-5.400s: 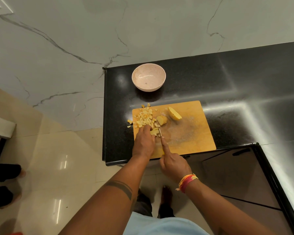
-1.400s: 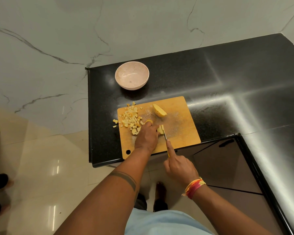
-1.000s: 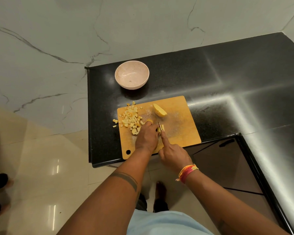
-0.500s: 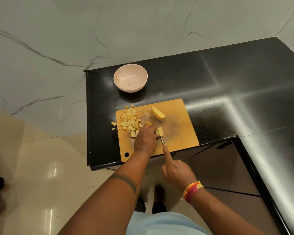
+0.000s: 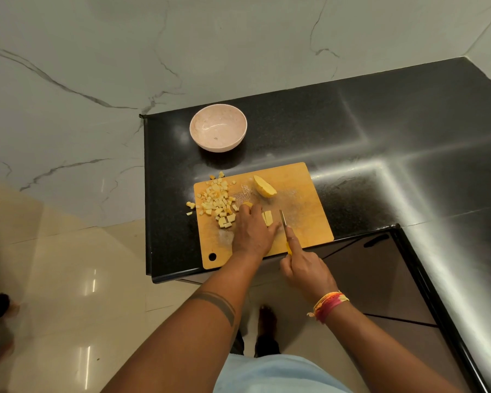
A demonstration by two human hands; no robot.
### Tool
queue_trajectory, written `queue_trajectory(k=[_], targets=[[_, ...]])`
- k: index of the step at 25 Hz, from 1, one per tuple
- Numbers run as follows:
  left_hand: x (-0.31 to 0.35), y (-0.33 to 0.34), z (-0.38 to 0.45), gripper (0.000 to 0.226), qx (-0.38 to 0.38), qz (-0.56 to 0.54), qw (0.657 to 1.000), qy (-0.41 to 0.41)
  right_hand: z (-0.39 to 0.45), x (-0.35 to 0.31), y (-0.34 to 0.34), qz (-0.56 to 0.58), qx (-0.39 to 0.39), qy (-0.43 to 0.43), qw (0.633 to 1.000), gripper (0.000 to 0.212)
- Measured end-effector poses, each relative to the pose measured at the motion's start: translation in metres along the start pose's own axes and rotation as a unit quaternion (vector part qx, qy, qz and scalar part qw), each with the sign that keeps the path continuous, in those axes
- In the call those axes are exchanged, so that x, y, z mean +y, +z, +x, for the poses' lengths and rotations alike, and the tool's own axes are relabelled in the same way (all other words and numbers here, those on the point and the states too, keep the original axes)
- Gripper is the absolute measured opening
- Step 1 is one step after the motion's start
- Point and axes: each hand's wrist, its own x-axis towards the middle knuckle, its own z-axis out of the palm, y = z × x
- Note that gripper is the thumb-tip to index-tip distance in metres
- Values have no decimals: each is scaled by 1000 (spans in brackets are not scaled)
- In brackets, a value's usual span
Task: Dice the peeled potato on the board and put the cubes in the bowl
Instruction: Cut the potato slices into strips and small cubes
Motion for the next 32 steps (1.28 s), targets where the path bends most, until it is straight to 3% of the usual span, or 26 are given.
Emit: queue_trajectory(k=[3, 8, 32], targets=[[-1, -3, 4, 50, -12, -4, 1000, 12, 5, -1, -1, 2, -2, 6, 1000, 78], [-7, -14, 8, 42, -66, -1, 992, 104, 4, -2, -1, 3, -4, -1, 1000, 77], [-5, -17, 5, 26, -24, 1, 996, 85, 26, -25, 7, -89, -30, -30, 995, 74]])
